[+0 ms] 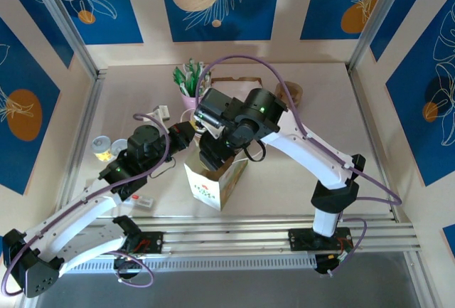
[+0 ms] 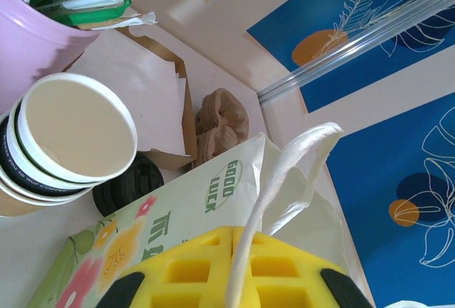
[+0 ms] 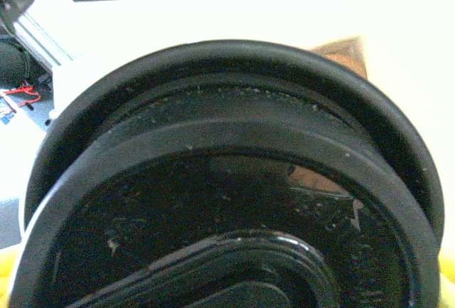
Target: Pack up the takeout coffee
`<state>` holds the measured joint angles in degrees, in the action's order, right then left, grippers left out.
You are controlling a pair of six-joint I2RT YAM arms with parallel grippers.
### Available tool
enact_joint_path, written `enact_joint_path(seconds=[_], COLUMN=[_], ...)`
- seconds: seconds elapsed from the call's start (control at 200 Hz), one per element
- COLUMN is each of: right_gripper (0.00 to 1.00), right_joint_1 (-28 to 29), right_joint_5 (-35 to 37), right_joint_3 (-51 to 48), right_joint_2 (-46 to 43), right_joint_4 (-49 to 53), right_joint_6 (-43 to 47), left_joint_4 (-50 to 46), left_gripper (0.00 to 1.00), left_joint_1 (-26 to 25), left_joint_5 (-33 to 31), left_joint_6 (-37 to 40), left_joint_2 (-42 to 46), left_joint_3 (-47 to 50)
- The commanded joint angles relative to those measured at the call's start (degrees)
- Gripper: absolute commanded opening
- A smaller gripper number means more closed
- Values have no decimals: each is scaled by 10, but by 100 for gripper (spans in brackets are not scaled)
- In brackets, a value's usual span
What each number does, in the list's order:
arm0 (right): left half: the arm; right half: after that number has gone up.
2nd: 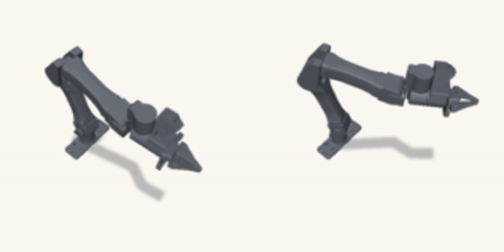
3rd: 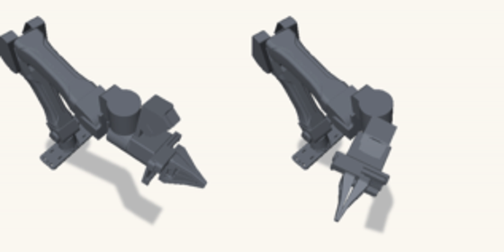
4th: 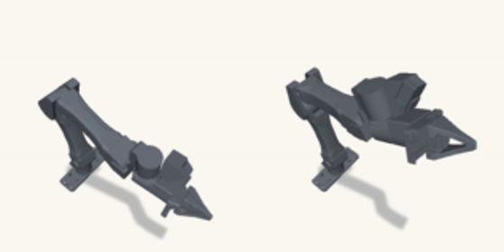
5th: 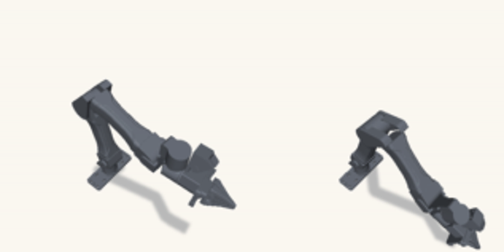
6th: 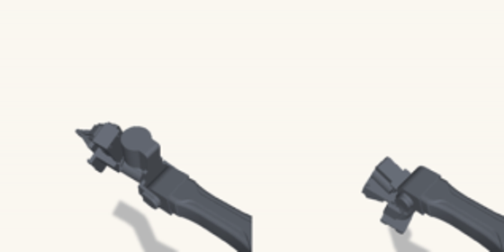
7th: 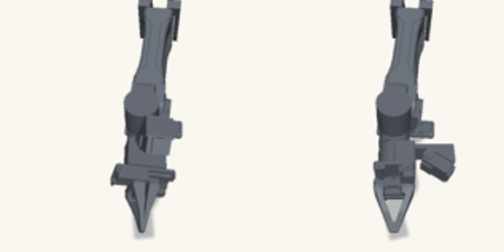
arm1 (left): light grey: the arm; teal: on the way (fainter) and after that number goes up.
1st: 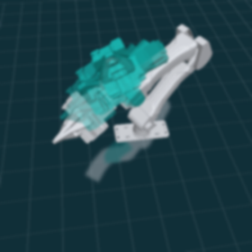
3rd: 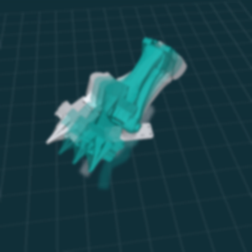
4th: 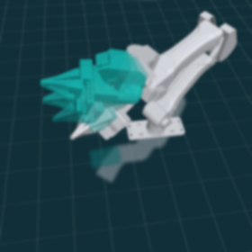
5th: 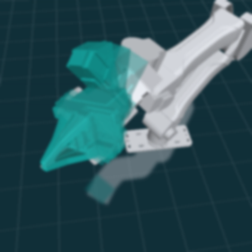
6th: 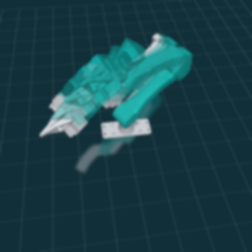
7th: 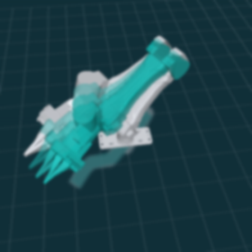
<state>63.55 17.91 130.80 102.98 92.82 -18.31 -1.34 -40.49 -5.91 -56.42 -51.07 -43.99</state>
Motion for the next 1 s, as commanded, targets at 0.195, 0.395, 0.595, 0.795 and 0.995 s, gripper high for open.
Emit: enact_joint_path(seconds=[0.195,0.395,0.595,0.795,0.995], right_gripper=[76,77,76,77,77], right_joint_1=[-9,-14,-12,4,-5], right_joint_5=[-35,-25,-22,-21,-31], right_joint_3=[14,-1,-17,-41,-51], right_joint_2=[35,49,44,44,43], right_joint_4=[69,69,70,71,64], right_joint_6=[13,14,14,16,22], left_joint_4=[25,19,16,17,21], left_gripper=[0,0,0,0,0], left_joint_1=[7,7,7,7,7], left_joint_5=[27,30,34,33,41], left_joint_6=[10,27,33,32,32], left_joint_2=[-5,-2,-2,-1,-2], left_joint_3=[-15,-27,-28,-24,-22])
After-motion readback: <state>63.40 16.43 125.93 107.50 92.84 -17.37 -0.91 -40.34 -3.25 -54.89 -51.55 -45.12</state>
